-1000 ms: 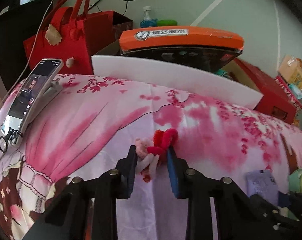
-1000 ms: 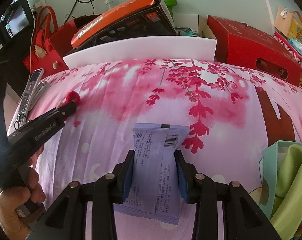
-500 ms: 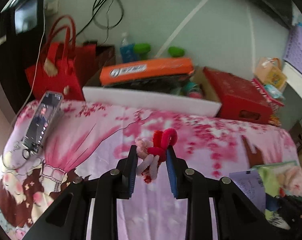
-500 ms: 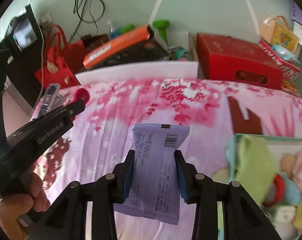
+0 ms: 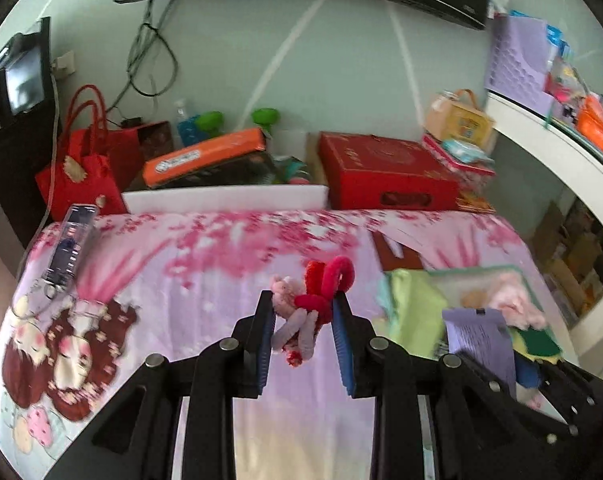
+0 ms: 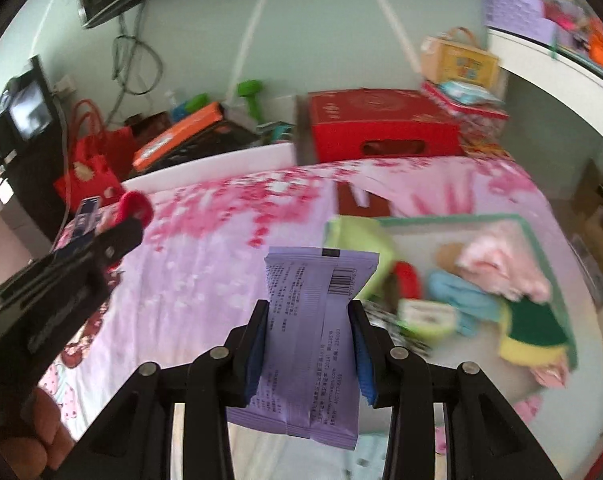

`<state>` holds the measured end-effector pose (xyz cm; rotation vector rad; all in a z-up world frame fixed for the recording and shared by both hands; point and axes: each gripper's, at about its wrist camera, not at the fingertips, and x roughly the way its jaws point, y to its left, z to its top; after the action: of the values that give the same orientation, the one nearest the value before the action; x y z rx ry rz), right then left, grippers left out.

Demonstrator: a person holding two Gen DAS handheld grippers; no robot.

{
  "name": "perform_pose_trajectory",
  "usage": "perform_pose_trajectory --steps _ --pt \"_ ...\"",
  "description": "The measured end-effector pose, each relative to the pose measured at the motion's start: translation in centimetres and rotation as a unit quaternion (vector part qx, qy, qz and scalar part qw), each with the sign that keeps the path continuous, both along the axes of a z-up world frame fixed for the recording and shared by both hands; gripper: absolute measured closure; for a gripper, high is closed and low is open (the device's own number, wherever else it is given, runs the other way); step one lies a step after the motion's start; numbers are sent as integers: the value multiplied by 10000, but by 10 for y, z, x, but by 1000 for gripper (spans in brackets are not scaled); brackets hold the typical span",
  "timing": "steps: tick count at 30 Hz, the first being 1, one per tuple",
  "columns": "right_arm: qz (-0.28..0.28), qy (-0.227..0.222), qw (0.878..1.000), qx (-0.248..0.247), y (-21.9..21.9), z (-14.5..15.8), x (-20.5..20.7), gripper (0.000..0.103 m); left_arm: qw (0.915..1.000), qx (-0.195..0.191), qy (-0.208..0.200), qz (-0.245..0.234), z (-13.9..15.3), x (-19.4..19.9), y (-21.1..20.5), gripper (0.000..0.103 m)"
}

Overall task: Organize soft objects
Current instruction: 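Carry the packet and red scrunchie over the white tray, then open both tools to drop the packet and scrunchie into the tray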

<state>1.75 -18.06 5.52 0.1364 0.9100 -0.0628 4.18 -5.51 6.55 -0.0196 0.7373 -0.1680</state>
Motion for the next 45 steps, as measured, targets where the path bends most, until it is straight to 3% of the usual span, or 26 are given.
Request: perform_pose_trajectory --steps 6,14,27,32,38,40,44,45 --pt "-504 -20 9987 96 -47 1 -17 62 9994 -239 172 -187 -13 -24 -30 74" --pt "-1005 361 9936 359 -96 -26 -20 62 9940 -298 753 -735 -47 -21 -67 73" --pt "-1482 659 9852 550 -140 -50 -26 62 9816 167 1151 -1514 -80 -29 -129 72" --pt "-1512 643 9850 531 -141 -47 -27 59 9766 210 1297 -1700 -83 -33 -138 51" --pt "-1476 642 9856 520 -140 -44 -27 55 9814 179 1225 -1471 -74 -30 -124 45" --pt "-1452 643 9859 525 -139 -44 -27 38 9831 152 1246 -1331 -74 -25 -117 42" --pt "-1382 613 9872 504 -135 -41 -27 32 9876 198 1270 -901 -74 -16 -100 29" --pt "-1355 613 9877 485 -134 -40 -27 27 9886 268 1288 -729 -75 -13 -94 26"
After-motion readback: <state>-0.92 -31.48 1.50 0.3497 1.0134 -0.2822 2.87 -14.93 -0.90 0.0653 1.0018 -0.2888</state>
